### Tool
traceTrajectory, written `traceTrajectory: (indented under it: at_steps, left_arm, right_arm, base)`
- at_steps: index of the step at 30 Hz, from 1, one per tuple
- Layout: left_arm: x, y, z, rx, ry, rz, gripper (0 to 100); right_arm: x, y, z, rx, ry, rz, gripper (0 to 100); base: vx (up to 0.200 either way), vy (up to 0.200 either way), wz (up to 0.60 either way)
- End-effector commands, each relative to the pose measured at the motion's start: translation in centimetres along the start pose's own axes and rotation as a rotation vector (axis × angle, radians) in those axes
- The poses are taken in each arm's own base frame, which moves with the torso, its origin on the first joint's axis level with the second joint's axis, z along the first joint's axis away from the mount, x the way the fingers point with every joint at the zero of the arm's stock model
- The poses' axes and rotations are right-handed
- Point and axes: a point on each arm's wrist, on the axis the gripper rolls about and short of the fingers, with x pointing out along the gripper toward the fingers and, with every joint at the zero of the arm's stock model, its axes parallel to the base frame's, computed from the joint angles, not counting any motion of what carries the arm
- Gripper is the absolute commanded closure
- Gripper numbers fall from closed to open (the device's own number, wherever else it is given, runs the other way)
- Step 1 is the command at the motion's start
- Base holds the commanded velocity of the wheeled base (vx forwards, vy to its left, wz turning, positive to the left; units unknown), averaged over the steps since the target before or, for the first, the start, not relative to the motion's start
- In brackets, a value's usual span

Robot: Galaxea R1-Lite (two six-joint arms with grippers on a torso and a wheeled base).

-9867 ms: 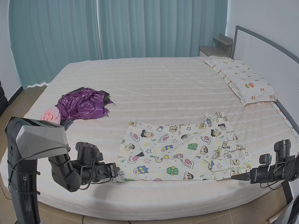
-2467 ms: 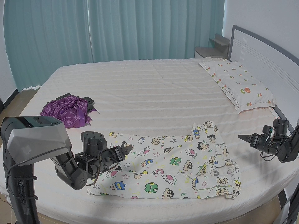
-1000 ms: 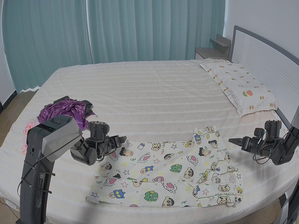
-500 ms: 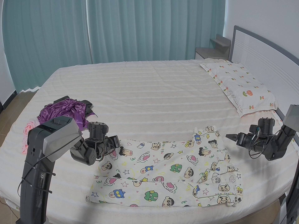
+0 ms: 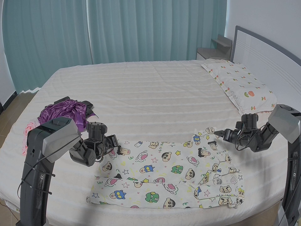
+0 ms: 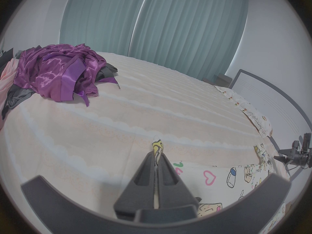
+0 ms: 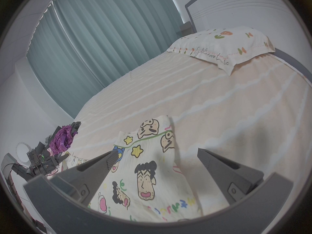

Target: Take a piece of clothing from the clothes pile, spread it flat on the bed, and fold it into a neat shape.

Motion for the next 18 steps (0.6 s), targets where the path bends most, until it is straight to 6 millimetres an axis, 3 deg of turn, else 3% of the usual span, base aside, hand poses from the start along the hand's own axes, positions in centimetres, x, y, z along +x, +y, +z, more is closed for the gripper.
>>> traceTrajectory:
  at_steps: [1, 8, 9, 18]
  left_arm:
    - [0.0, -0.1, -0.2, 0.002, 0.004, 0.002, 100]
    - [-0.1, -0.1, -0.2, 0.0, 0.004, 0.002, 100]
    - [-0.1, -0.2, -0.1, 0.001, 0.003, 0.0, 100]
    - [-0.3, 0.0, -0.5, 0.004, 0.022, 0.008, 100]
  right_arm:
    - [2.7, 0.4, -1.1, -0.007, 0.037, -0.007, 0]
    - [3.9, 1.0, -1.5, -0.019, 0.054, -0.02, 0]
    - [4.3, 1.0, -1.7, -0.019, 0.066, -0.02, 100]
    - [4.0, 1.2, -1.2, -0.013, 0.06, -0.015, 100]
  base:
    - [0.0, 0.0, 0.0]
    - [0.0, 0.0, 0.0]
    - [0.0, 0.0, 0.0]
    - [0.0, 0.0, 0.0]
